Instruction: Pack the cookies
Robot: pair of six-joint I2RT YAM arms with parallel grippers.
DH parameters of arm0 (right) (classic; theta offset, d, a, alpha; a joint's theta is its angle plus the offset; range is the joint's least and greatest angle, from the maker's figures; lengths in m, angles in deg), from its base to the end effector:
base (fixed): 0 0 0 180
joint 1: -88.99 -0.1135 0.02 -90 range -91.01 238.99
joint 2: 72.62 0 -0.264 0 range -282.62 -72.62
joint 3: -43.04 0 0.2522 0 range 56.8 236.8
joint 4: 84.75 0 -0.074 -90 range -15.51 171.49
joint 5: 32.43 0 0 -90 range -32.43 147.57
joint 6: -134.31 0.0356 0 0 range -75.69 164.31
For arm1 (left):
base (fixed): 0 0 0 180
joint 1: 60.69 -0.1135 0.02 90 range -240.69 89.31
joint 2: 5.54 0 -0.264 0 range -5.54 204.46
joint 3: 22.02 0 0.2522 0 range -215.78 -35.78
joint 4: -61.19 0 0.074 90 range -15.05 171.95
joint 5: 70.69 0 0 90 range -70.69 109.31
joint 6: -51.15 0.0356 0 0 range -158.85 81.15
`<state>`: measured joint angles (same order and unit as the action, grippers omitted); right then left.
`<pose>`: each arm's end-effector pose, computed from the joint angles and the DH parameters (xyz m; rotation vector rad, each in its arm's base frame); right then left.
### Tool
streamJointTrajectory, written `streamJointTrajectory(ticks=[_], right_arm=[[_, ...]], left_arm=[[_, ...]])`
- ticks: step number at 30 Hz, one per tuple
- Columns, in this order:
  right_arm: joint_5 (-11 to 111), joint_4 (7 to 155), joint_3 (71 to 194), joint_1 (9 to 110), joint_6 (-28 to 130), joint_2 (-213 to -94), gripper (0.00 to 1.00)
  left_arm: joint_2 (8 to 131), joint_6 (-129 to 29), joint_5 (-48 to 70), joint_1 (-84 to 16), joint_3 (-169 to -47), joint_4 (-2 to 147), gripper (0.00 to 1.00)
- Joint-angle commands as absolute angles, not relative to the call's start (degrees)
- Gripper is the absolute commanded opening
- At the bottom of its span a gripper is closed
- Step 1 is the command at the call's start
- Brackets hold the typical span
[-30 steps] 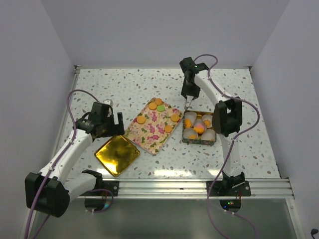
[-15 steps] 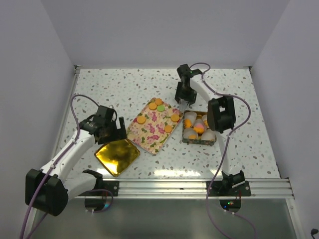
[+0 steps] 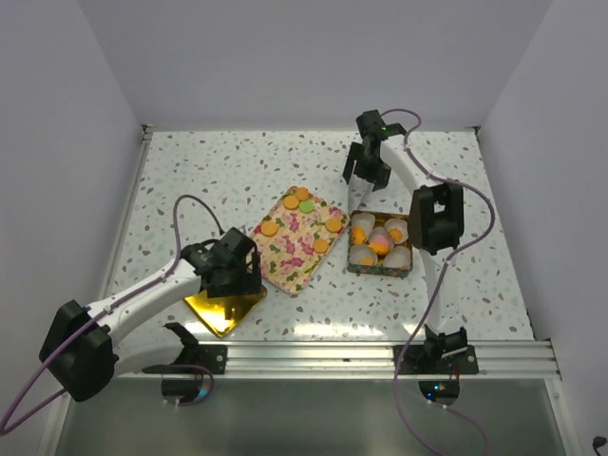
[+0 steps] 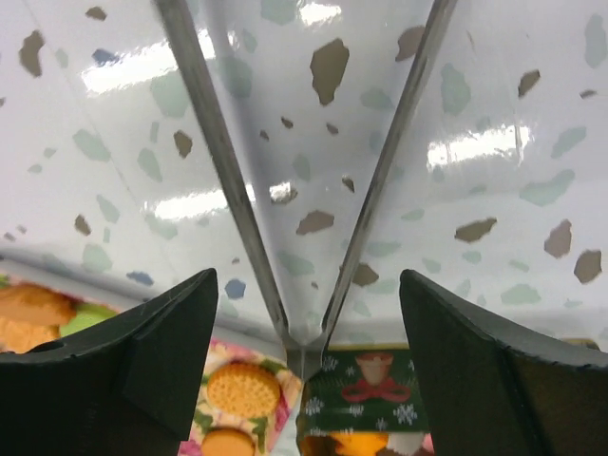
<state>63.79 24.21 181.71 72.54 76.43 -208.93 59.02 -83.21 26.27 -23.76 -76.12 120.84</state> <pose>0.4832 0.1386 0.2043 0.4038 2.7279 0.0769 0.1559 -0.1118 0.2033 -0.2107 2.7860 -0.1902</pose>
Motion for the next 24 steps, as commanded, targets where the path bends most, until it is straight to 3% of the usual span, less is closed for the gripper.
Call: streamJointTrajectory(ticks=[1, 10, 14, 22, 23, 24], right_arm=[[61.62, 28.83, 174.25, 72.20, 77.53, -195.33, 0.81], [59.24, 29.37, 165.53, 72.29, 77.09, -183.63, 0.83], [58.98, 29.81, 161.06, 72.29, 77.35, -179.85, 0.83], [60.30, 29.28, 154.11, 72.29, 76.56, -172.30, 0.83], [60.21, 29.46, 152.62, 72.20, 76.56, -171.41, 0.83], [60.30, 29.72, 151.82, 72.20, 76.74, -170.71, 0.83]], left_arm=[[60.11, -87.71, 28.36, -19.57, -73.14, 120.21, 0.89], [69.08, -89.82, 30.82, -10.24, -72.34, 118.90, 0.87], [71.89, -88.33, 29.51, -10.15, -70.50, 115.74, 0.61], [71.54, -86.48, 27.04, -9.80, -67.42, 111.60, 0.33], [70.93, -86.48, 27.04, -9.80, -68.03, 112.47, 0.20], [70.58, -86.48, 27.22, -9.80, -68.56, 113.09, 0.17]])
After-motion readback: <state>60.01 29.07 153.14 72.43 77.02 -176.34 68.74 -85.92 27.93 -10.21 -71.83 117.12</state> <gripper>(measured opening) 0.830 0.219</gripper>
